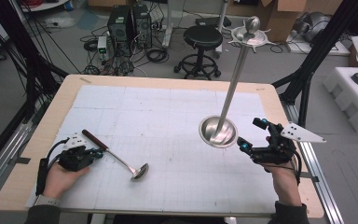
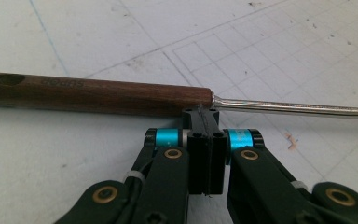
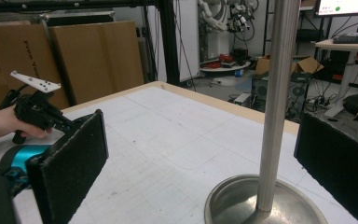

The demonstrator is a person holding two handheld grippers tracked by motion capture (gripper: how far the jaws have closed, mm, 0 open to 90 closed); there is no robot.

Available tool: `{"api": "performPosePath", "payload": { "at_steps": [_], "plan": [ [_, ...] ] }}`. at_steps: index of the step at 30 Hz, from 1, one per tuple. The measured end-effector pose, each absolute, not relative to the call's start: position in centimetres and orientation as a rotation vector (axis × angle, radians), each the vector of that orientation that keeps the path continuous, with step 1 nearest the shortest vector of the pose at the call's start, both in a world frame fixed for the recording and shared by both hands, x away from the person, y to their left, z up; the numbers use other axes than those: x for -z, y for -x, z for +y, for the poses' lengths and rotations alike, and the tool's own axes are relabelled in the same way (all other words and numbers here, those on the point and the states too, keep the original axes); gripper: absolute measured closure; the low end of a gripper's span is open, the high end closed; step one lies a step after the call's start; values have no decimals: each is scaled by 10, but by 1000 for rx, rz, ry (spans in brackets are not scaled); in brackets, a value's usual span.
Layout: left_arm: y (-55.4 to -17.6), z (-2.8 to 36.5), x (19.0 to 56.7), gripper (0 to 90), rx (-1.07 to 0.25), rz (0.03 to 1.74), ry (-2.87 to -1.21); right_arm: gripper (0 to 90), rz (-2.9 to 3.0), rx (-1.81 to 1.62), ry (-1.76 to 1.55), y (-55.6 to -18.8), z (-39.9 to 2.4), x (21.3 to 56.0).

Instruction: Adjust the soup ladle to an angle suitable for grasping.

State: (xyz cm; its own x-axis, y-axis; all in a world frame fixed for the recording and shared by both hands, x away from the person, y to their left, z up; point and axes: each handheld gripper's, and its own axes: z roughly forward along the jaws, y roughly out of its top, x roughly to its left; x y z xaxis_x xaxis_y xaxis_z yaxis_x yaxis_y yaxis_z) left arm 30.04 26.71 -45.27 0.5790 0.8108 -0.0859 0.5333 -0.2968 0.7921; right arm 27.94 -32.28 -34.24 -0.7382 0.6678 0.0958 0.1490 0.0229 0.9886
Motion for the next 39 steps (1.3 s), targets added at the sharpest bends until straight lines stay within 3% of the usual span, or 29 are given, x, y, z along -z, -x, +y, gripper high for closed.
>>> {"api": "performPosePath", "payload": {
  "at_steps": [6, 18, 31, 39],
  "plan": [
    [-313, 258, 453, 899, -424, 1033, -2005, 14, 1907, -1764, -831, -279, -323, 343],
    [-325, 243, 449, 900, -386, 1115, -1933, 14, 1914, -1761, -832, -280, -323, 344],
    [-306, 200, 421, 899, -337, 871, -2003, 14, 1924, -1713, -827, -279, -321, 344],
    [-307, 184, 431, 899, -286, 872, -2065, 14, 1941, -1714, -813, -281, -319, 346]
  ]
}}
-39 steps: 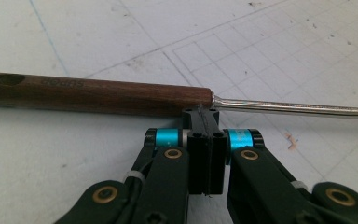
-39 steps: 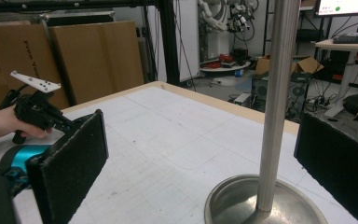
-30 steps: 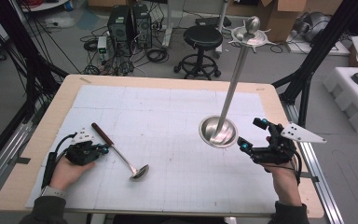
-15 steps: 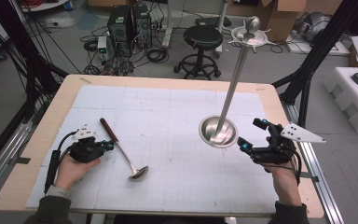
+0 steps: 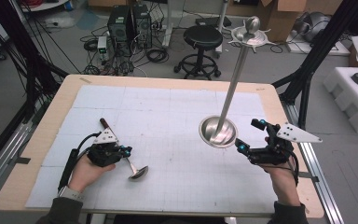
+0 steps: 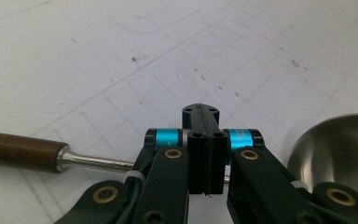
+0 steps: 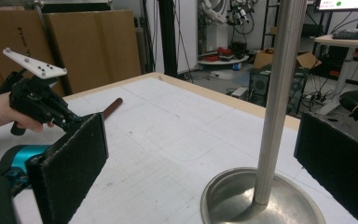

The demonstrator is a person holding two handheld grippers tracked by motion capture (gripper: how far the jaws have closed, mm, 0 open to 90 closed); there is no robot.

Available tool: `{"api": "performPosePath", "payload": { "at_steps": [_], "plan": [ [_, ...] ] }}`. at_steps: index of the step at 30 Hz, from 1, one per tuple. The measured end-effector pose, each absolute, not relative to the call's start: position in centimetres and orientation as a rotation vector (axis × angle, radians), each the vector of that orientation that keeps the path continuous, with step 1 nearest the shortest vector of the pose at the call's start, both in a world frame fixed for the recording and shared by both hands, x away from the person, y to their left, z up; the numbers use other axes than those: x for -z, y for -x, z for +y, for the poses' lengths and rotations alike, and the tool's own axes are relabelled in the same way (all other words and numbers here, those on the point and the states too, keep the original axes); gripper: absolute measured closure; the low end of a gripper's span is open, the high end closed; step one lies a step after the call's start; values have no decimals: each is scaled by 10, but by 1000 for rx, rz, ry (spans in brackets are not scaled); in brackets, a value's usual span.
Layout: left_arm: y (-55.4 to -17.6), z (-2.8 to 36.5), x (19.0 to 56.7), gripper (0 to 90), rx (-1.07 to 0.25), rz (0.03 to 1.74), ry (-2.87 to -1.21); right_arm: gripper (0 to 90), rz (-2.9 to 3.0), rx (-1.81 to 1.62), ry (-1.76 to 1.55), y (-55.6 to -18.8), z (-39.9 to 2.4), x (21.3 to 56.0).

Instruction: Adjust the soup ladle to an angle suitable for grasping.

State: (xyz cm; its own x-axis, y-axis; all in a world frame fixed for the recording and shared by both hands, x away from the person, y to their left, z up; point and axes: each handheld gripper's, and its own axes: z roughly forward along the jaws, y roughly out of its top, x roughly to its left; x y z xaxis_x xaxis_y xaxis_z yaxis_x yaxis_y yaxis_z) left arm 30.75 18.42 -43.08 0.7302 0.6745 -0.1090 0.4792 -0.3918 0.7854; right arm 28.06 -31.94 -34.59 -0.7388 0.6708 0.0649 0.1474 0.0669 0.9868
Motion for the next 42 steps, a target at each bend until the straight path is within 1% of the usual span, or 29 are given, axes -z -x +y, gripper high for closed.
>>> {"api": "performPosePath", "payload": {
  "at_steps": [4, 7, 9, 12, 14, 17, 20, 22, 28, 34, 42],
  "plan": [
    [-305, 178, 435, 898, -280, 855, -2100, 14, 1936, -1723, -818, -280, -320, 346],
    [-305, 174, 437, 899, -260, 874, -2078, 14, 1941, -1723, -817, -280, -319, 346],
    [-304, 170, 438, 899, -251, 856, -2070, 14, 1945, -1721, -810, -280, -318, 346],
    [-305, 166, 440, 898, -266, 859, -2110, 14, 1948, -1727, -814, -280, -318, 346],
    [-306, 166, 442, 899, -253, 863, -2128, 14, 1951, -1727, -815, -280, -318, 346],
    [-305, 165, 445, 899, -279, 845, -2158, 14, 1944, -1726, -812, -280, -319, 347],
    [-297, 160, 446, 899, -373, 806, -2178, 14, 1947, -1734, -817, -280, -318, 348],
    [-294, 158, 446, 900, -405, 803, -2182, 14, 1952, -1734, -816, -280, -317, 349],
    [-290, 168, 447, 900, -308, 805, -2146, 14, 1965, -1735, -808, -280, -317, 350],
    [-279, 178, 447, 900, -284, 768, -2167, 14, 1964, -1768, -818, -280, -316, 349],
    [-267, 193, 448, 900, -233, 774, -2140, 14, 1969, -1770, -808, -280, -314, 349]
  ]
}}
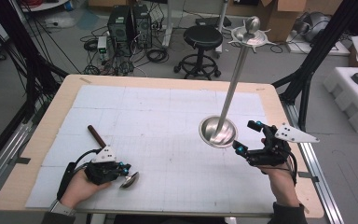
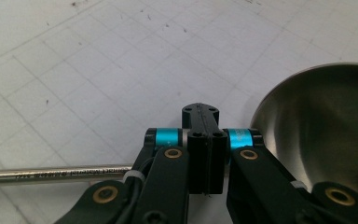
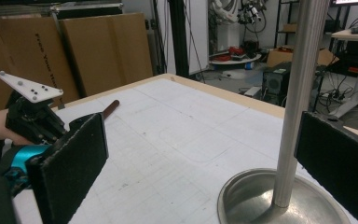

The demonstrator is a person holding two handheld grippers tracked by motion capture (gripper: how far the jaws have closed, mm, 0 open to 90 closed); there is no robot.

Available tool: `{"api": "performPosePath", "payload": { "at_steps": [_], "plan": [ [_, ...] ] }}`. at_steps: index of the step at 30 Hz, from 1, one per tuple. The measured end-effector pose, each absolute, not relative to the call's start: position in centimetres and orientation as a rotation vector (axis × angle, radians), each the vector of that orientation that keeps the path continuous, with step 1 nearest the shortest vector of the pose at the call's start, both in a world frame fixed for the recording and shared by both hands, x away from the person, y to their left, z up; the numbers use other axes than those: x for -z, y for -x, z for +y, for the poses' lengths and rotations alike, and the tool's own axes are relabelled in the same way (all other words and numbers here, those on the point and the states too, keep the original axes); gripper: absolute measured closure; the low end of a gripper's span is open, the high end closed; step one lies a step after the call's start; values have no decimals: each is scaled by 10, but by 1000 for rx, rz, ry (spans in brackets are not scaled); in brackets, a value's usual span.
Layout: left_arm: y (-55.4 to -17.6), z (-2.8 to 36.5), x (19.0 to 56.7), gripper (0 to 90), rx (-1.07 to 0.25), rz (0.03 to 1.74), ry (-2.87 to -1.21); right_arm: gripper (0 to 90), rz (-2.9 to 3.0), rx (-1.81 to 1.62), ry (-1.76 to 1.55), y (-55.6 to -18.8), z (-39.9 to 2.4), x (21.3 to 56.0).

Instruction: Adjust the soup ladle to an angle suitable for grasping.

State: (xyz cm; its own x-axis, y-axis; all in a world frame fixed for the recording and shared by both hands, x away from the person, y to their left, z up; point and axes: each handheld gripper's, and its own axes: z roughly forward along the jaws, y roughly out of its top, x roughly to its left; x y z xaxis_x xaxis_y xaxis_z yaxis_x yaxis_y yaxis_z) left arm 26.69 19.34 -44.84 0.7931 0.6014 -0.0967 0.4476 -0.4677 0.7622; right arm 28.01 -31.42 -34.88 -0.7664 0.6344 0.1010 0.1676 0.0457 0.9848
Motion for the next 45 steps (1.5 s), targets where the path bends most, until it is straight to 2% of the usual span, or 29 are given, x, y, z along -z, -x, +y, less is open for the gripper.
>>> {"api": "performPosePath", "payload": {
  "at_steps": [15, 19, 25, 31, 45],
  "plan": [
    [-243, 225, 449, 899, -196, 757, -2132, 14, 1978, -1765, -819, -281, -313, 350],
    [-245, 229, 443, 900, -253, 750, -2105, 14, 1975, -1769, -816, -282, -312, 349],
    [-252, 259, 439, 900, -383, 883, -2025, 14, 1988, -1762, -817, -284, -310, 351],
    [-262, 281, 451, 900, -410, 987, -1986, 14, 1998, -1760, -810, -283, -308, 351],
    [-279, 271, 452, 899, -373, 1017, -2012, 14, 1996, -1766, -817, -284, -308, 352]
  ]
}}
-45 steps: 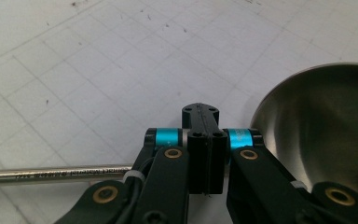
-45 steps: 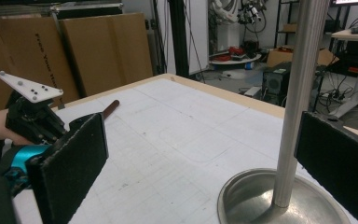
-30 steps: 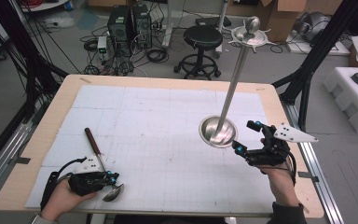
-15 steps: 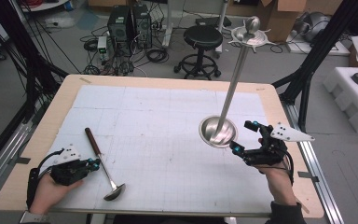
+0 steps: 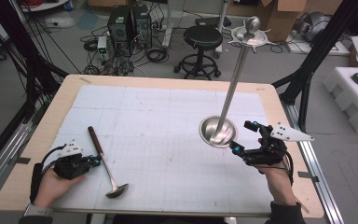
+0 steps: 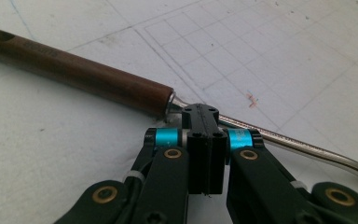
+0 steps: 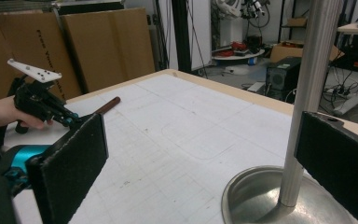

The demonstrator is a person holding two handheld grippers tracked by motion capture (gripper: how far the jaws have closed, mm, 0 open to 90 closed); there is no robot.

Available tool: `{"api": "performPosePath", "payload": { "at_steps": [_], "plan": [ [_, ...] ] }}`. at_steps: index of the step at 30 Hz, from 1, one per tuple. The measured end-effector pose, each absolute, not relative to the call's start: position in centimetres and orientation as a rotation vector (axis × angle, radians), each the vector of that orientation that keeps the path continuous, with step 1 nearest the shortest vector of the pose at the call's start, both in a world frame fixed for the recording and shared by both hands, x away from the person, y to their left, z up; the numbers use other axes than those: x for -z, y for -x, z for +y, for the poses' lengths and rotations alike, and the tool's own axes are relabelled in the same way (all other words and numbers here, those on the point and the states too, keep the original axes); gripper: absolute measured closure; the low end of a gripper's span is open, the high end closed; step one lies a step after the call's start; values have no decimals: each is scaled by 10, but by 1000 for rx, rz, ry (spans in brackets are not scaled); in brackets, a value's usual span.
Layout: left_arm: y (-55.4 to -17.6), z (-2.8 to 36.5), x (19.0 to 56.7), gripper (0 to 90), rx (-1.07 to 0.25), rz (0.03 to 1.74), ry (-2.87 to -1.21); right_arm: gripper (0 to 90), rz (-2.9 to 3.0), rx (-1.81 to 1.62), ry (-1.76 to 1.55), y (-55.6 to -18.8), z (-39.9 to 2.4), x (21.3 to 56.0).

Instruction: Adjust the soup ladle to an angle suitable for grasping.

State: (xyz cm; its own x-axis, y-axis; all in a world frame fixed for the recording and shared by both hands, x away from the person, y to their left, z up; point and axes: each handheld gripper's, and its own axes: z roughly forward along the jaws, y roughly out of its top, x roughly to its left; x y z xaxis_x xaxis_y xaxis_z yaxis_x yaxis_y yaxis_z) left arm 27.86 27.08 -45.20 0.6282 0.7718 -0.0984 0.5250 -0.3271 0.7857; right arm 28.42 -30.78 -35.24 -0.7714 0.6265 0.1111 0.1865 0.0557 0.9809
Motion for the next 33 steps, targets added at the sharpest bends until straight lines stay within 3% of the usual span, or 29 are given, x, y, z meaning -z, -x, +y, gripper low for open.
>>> {"api": "performPosePath", "payload": {
  "at_steps": [21, 33],
  "plan": [
    [-316, 209, 443, 899, -327, 956, -2130, 14, 1991, -1786, -817, -288, -308, 352],
    [-325, 178, 440, 899, -230, 851, -2202, 14, 1987, -1790, -819, -287, -310, 352]
  ]
}}
